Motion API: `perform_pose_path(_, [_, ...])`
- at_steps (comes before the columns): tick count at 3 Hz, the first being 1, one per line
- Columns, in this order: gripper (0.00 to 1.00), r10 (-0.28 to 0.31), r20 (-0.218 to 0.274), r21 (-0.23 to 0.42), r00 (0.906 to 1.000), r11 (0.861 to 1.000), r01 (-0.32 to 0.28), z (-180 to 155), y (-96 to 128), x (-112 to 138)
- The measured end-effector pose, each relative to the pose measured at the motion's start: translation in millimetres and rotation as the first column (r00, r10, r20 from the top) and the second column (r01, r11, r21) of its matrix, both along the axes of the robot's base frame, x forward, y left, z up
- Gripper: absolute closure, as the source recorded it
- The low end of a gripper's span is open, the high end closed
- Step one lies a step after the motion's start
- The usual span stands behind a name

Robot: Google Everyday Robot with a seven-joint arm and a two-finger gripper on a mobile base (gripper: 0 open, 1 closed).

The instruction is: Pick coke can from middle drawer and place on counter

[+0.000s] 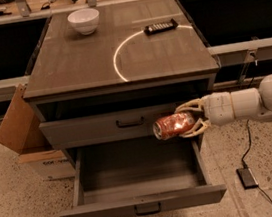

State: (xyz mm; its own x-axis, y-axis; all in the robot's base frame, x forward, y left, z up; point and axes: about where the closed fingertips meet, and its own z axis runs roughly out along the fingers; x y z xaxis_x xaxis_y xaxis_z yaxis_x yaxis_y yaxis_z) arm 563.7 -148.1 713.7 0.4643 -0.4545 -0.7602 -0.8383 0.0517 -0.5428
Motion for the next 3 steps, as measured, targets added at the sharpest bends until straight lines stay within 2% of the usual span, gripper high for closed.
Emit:
perform_pose_path(1, [1.00,0.045,0.081,-0.010,0.9957,0.999,-0.044,55.1,2.0,0.3])
perform_pose_path(2, [1.00,0.036,0.181,-0.026,0.9828,0.999,-0.032,116.7,-0.8,11.0])
perform_pose_path(3, [1.00,0.037,0.181,-0.026,0.9828,0.999,-0.032,116.7,-0.7,11.0])
